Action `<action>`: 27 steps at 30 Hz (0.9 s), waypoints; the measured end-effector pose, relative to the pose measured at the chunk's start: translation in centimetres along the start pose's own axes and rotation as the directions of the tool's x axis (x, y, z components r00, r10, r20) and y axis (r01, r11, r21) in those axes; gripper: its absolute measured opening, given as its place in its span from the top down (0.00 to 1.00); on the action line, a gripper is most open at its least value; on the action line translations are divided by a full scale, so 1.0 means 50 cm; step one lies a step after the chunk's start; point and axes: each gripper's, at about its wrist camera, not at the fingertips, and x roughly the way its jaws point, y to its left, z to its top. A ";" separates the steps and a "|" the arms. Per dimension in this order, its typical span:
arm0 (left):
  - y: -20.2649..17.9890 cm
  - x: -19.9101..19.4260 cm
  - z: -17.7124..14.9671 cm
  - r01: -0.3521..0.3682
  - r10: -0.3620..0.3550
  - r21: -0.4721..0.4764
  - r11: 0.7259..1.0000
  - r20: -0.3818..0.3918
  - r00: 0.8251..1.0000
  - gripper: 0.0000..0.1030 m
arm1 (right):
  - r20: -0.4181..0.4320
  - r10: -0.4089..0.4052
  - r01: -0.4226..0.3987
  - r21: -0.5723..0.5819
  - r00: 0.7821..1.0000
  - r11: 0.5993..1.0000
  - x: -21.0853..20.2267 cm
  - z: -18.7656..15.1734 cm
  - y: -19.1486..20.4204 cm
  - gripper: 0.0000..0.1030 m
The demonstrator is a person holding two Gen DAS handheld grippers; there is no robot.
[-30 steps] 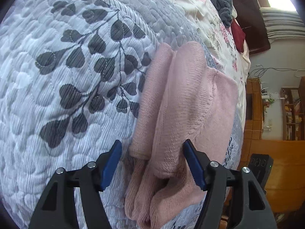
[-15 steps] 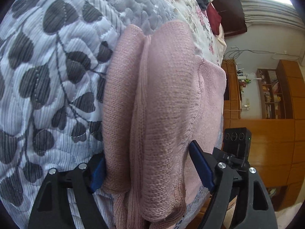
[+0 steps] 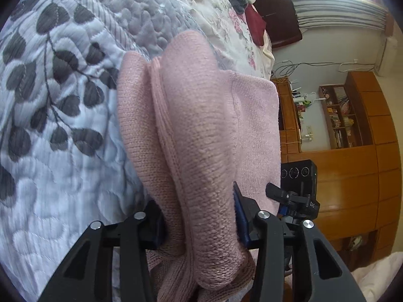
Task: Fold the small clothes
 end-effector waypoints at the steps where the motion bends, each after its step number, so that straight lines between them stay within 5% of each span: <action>1: -0.014 0.011 -0.018 0.012 -0.012 -0.003 1.000 -0.010 1.000 0.57 | -0.003 -0.005 0.005 -0.001 1.000 1.000 -0.023 -0.016 -0.004 0.46; 12: -0.167 0.154 -0.242 0.083 -0.078 0.041 0.996 -0.104 0.992 0.57 | -0.009 -0.096 0.096 0.048 0.995 0.994 -0.260 -0.229 -0.076 0.45; 18: -0.103 0.226 -0.319 0.017 -0.016 0.014 1.000 -0.108 0.994 0.56 | -0.010 -0.146 0.146 0.111 0.989 0.983 -0.252 -0.296 -0.178 0.42; 21: -0.072 0.212 -0.330 0.059 -0.060 -0.008 0.998 -0.079 0.995 0.54 | 0.025 -0.116 0.113 0.096 0.993 0.989 -0.241 -0.303 -0.192 0.38; 27: -0.106 0.161 -0.351 -0.047 0.048 0.089 0.995 -0.006 0.999 0.50 | 0.076 -0.175 0.174 0.023 0.982 0.985 -0.262 -0.344 -0.172 0.28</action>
